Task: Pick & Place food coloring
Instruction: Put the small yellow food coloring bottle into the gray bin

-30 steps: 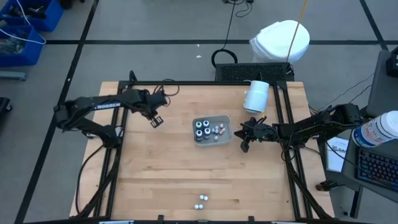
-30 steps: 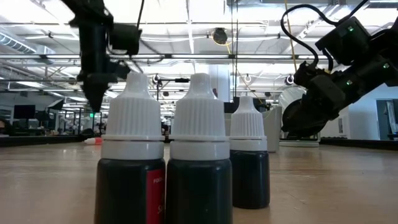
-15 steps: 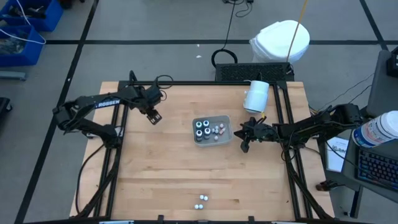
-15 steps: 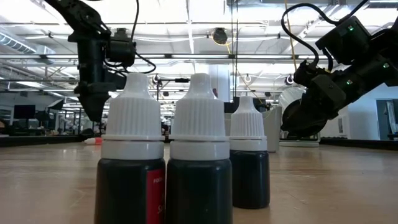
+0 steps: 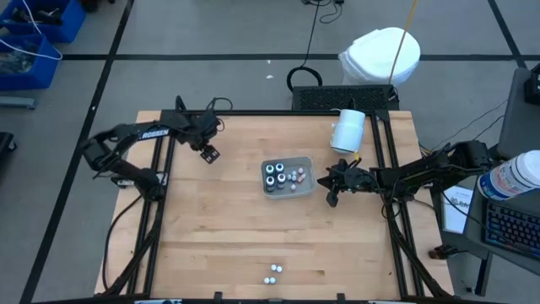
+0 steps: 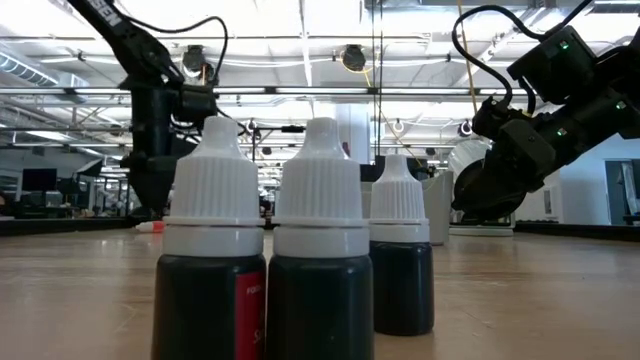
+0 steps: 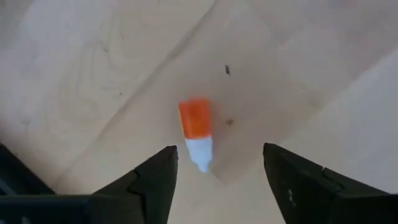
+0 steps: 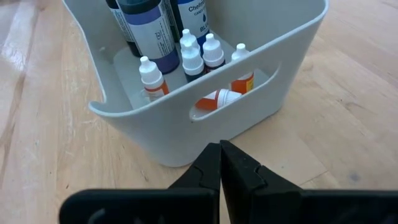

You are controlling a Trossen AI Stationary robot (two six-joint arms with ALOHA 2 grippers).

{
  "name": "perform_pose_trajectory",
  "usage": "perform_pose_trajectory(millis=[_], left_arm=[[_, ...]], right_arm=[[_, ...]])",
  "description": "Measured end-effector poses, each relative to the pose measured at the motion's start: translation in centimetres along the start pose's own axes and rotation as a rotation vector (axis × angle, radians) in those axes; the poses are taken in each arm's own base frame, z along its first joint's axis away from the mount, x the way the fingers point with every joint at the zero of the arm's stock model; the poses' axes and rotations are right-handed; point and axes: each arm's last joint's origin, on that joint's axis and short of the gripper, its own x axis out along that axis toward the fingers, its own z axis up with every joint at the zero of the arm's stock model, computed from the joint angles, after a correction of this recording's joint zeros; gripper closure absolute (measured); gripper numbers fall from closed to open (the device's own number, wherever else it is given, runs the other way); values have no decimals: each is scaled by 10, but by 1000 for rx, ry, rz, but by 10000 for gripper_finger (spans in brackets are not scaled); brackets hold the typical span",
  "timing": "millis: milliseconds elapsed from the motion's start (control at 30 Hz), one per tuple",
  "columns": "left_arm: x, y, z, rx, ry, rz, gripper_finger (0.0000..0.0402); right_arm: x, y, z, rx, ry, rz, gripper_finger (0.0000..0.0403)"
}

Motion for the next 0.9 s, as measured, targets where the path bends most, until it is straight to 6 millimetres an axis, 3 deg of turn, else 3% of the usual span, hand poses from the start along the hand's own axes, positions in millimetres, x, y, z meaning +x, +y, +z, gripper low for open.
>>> perform_pose_trajectory(millis=[500,633,900], left_arm=[[39,3,7,49,128,-6,165],[40,2,8,55,125,-13,205],[41,1,8,65,127,-51,334]], right_arm=[[0,0,0,-1,0,1,403],[0,0,0,-3,0,1,403],[0,0,0,-4,0,1,403]])
